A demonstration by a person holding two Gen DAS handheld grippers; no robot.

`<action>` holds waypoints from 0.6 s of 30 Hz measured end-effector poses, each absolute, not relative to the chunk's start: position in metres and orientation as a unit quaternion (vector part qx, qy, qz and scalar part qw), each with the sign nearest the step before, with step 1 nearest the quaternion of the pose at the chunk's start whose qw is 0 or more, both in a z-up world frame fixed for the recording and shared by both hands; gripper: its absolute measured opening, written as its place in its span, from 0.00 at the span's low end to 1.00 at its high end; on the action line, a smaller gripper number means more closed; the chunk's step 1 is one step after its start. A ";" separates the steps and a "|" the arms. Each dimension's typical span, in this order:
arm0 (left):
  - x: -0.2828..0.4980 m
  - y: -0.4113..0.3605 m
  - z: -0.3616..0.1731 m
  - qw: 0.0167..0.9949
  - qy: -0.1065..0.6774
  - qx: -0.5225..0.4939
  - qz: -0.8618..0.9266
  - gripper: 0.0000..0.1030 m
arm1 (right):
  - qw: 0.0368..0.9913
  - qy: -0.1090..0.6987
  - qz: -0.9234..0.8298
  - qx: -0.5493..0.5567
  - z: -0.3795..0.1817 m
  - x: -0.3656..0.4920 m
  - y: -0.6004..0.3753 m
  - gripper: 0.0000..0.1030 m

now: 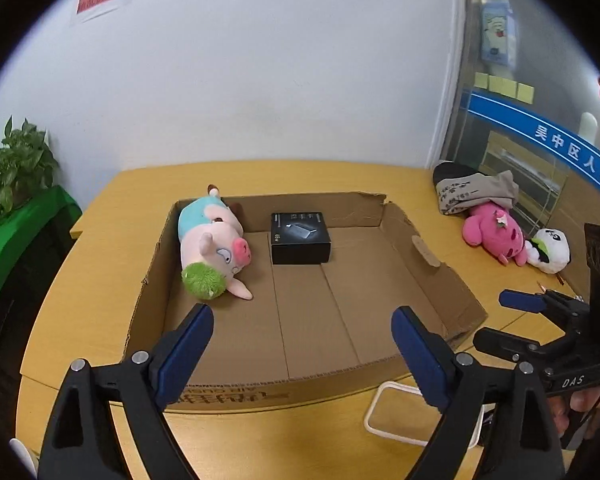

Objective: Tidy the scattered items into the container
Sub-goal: 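Open both grippers to release the charger box and withdraw, then move both grippers toward the white phone case and phone stand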

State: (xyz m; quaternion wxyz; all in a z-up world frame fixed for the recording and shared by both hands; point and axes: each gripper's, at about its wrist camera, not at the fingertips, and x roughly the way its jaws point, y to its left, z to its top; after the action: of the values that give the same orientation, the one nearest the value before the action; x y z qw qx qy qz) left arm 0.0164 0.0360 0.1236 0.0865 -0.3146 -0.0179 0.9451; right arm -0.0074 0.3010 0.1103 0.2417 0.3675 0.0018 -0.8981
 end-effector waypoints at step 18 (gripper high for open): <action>0.043 0.059 0.094 0.117 -0.039 -0.358 0.926 0.88 | 0.220 0.008 -0.883 0.414 0.075 0.028 0.300 0.99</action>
State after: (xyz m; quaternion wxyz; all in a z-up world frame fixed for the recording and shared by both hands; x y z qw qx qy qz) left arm 0.0427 0.0591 0.0939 0.1172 -0.3580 -0.0392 0.9255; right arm 0.0284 0.2999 0.0754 0.2200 0.4136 0.0081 -0.8834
